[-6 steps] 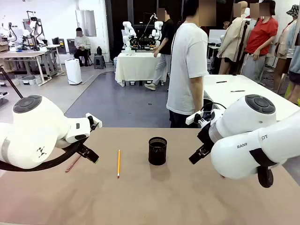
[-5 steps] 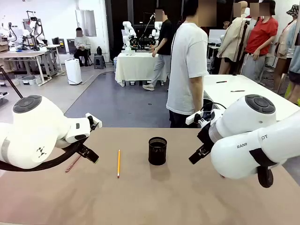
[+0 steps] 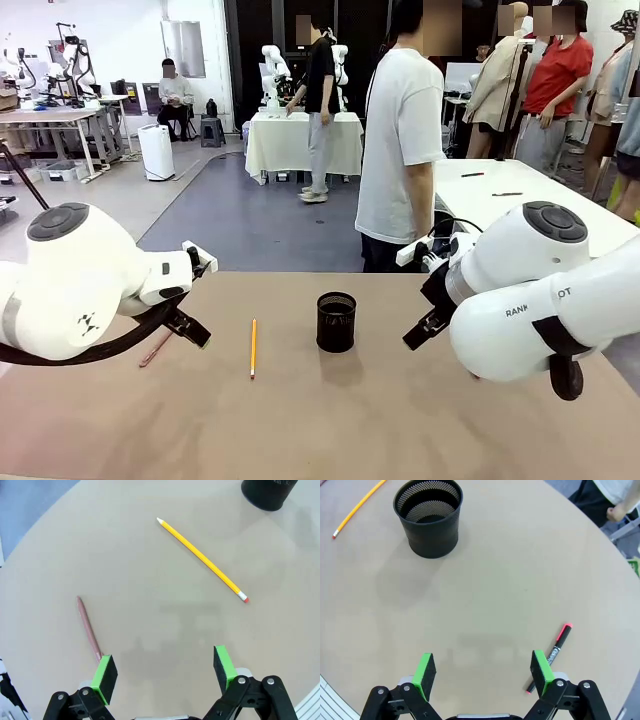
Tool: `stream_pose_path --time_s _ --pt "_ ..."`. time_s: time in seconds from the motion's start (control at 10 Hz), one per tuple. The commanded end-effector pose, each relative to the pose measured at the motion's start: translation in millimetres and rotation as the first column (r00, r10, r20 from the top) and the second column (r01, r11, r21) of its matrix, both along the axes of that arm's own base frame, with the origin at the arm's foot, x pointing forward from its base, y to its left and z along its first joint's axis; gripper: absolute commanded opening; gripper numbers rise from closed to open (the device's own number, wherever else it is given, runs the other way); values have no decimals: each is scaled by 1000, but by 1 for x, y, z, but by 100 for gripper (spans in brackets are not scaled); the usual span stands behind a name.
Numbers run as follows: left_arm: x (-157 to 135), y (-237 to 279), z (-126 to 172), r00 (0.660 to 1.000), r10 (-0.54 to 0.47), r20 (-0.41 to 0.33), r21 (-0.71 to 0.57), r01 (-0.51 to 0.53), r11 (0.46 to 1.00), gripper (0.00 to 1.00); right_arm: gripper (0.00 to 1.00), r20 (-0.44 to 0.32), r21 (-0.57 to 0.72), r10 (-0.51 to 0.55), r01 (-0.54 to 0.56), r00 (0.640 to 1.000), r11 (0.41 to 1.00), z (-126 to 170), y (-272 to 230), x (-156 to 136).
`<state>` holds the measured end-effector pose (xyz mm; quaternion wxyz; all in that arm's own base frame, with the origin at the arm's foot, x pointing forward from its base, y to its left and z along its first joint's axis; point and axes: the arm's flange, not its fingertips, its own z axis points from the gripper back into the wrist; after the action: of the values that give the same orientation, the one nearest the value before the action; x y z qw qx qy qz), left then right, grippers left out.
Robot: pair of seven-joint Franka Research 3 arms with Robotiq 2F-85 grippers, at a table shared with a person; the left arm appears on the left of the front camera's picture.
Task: Place the pens into the pen holder.
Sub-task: Pick up a writing instrument from the table and place it into the Pen holder.
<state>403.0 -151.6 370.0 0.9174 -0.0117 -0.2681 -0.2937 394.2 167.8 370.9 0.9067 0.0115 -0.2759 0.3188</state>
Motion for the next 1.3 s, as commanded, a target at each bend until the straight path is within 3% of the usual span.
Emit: stream_pose_path --time_s 0.0,1.2 --pt "0 0 0 1000 0 0 0 0 1000 100 100 0 0 0 0 1000 1000 0 0 0" --pt "0 0 0 1000 0 0 0 0 1000 100 100 0 0 0 0 1000 1000 0 0 0"
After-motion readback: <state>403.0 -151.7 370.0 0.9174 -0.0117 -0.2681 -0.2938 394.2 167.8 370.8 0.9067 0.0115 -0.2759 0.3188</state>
